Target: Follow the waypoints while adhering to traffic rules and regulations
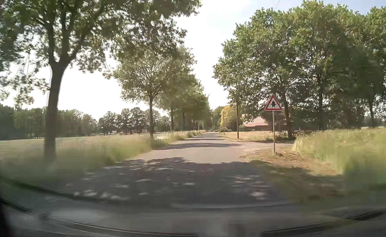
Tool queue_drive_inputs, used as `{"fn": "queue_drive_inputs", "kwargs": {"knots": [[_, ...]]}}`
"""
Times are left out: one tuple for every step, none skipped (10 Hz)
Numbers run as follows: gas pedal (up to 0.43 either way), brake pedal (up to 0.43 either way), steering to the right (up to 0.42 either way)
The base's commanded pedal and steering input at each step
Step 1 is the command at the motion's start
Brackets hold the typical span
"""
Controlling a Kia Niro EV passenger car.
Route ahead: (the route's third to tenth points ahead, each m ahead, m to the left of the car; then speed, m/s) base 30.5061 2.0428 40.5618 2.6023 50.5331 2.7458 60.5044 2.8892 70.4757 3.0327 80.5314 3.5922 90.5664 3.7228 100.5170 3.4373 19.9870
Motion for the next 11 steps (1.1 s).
{"fn": "queue_drive_inputs", "kwargs": {"knots": [[0.197, 0.006, 0.003], [0.197, 0.006, 0.003], [0.197, 0.006, 0.003], [0.197, 0.006, 0.003], [0.197, 0.006, 0.003], [0.197, 0.006, 0.003], [0.197, 0.006, 0.003], [0.197, 0.006, 0.002], [0.197, 0.006, 0.002], [0.197, 0.006, 0.002], [0.197, 0.006, 0.002]]}}
